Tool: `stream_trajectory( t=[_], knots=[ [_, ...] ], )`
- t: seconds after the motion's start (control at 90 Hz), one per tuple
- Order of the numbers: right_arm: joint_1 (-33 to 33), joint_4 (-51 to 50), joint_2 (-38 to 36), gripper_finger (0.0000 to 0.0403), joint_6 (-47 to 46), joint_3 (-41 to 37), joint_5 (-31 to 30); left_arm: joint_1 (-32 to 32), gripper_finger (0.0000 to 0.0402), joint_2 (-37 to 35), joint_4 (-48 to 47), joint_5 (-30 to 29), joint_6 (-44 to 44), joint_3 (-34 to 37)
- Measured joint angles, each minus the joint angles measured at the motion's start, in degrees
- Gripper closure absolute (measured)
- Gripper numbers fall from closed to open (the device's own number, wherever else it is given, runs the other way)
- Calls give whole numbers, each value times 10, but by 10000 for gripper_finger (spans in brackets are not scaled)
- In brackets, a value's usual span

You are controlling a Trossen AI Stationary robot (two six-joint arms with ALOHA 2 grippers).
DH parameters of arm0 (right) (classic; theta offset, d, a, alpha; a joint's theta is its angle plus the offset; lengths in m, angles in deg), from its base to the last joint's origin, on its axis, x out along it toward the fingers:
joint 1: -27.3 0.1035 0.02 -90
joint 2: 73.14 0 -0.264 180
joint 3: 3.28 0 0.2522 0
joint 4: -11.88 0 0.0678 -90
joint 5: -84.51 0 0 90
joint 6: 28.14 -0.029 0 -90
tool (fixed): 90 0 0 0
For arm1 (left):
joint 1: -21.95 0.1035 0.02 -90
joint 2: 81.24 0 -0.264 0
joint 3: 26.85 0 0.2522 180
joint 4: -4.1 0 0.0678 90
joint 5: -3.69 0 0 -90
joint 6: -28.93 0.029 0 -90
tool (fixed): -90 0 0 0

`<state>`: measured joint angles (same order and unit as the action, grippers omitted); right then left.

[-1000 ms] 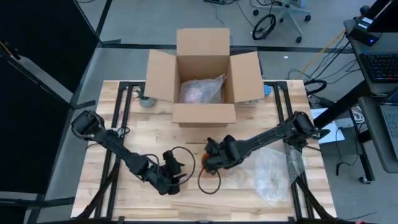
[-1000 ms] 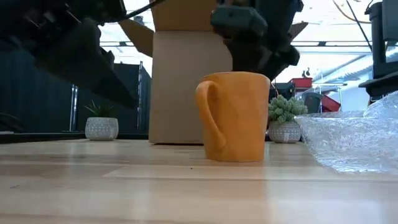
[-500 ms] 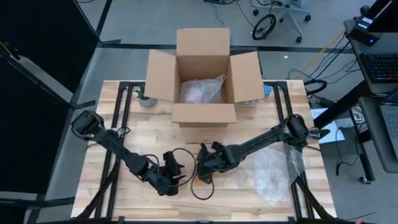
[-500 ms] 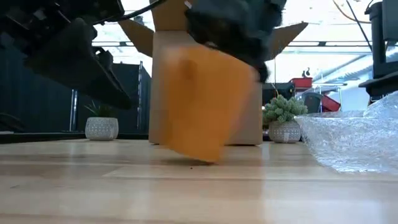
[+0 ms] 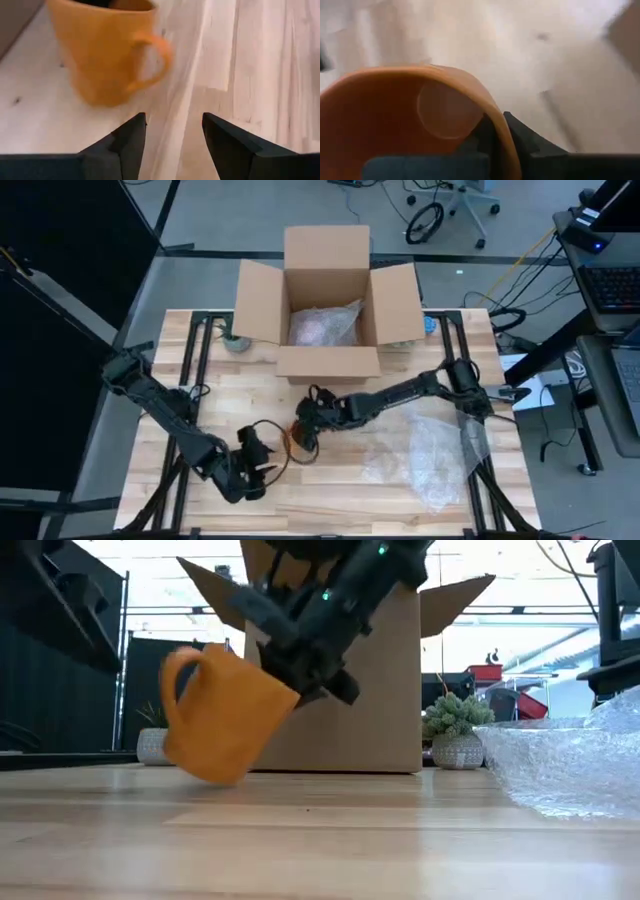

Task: Wrap mug
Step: Wrap the orange mug with transparent bubble wrap

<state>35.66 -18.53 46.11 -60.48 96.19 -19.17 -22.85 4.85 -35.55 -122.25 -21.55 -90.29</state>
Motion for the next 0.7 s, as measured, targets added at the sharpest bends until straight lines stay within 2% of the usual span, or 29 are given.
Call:
stream_trajectory(
  t=[0.222, 0.489, 0.7],
  knots=[
    [-31, 3, 4, 351, -6, 2, 33, -2, 220, 0, -5, -12, -1, 0],
    [-36, 21, 2, 256, 2, 3, 29, -2, 220, 0, -1, -15, -2, 0],
    [-35, -34, -11, 199, 23, 24, 32, -2, 220, 0, 3, -30, -2, 0]
  ],
)
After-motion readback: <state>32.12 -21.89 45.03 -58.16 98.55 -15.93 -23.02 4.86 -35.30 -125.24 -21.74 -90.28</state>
